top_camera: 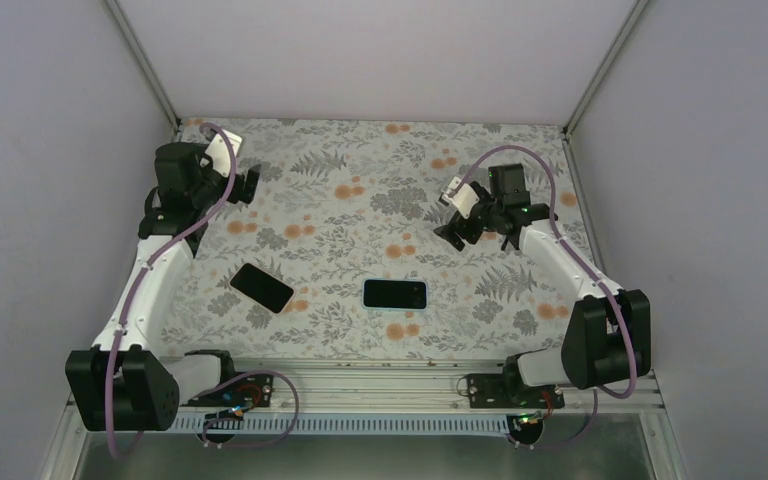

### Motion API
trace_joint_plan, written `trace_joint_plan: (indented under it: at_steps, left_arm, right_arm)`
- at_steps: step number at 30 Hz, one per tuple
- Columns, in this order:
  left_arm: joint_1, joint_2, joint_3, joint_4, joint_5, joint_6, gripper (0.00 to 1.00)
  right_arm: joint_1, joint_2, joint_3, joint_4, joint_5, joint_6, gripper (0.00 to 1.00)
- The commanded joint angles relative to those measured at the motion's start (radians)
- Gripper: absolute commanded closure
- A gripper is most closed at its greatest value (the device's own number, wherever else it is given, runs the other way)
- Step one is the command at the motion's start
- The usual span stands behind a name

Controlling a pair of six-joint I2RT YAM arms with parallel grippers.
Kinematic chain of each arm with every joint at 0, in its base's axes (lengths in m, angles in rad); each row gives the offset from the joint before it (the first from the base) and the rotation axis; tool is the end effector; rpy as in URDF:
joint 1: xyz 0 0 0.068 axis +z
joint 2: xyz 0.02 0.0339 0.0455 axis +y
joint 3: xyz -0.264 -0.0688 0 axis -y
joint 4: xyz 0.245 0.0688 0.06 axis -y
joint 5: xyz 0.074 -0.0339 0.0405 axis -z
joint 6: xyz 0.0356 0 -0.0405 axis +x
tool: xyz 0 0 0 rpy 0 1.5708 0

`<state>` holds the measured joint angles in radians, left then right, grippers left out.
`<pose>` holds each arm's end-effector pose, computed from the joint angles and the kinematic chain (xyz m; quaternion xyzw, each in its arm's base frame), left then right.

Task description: Take the phone out of the phone case

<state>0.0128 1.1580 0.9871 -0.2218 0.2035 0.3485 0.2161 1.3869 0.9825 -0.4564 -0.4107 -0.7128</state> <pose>0.2664 -0.0038 0.3311 0.1938 0.8061 0.0162 0.5589 0.2803 0.0761 0.2509 -0.4745 0.7890 0.1017 0.3768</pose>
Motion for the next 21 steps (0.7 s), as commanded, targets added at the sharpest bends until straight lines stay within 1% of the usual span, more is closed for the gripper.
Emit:
trace_joint_plan:
  at_steps: [1, 7, 9, 12, 15, 21]
  left_arm:
    - [-0.006, -0.021, 0.036, -0.023, 0.022, 0.008, 0.00]
    - [-0.006, -0.035, 0.041, -0.041, 0.072, 0.035, 0.00]
    - [-0.007, -0.034, 0.043, -0.046, 0.073, 0.045, 0.00]
    - [-0.008, -0.025, 0.046, -0.047, 0.083, 0.071, 0.00]
    - [-0.008, -0.004, 0.065, -0.066, 0.080, 0.082, 0.00]
    - [-0.008, 0.014, 0.044, -0.060, 0.075, 0.107, 0.00]
  right_arm:
    - [0.010, -0.016, 0.016, -0.030, 0.027, -0.056, 0.00]
    - [0.012, -0.018, 0.018, -0.046, 0.053, -0.091, 0.00]
    - [0.033, -0.009, 0.029, -0.073, 0.063, -0.108, 0.00]
    - [0.144, 0.007, 0.046, -0.172, 0.119, -0.135, 0.00]
    - [0.258, 0.011, 0.035, -0.217, 0.158, -0.148, 0.00]
    - [0.374, 0.107, 0.034, -0.243, 0.187, -0.156, 0.00]
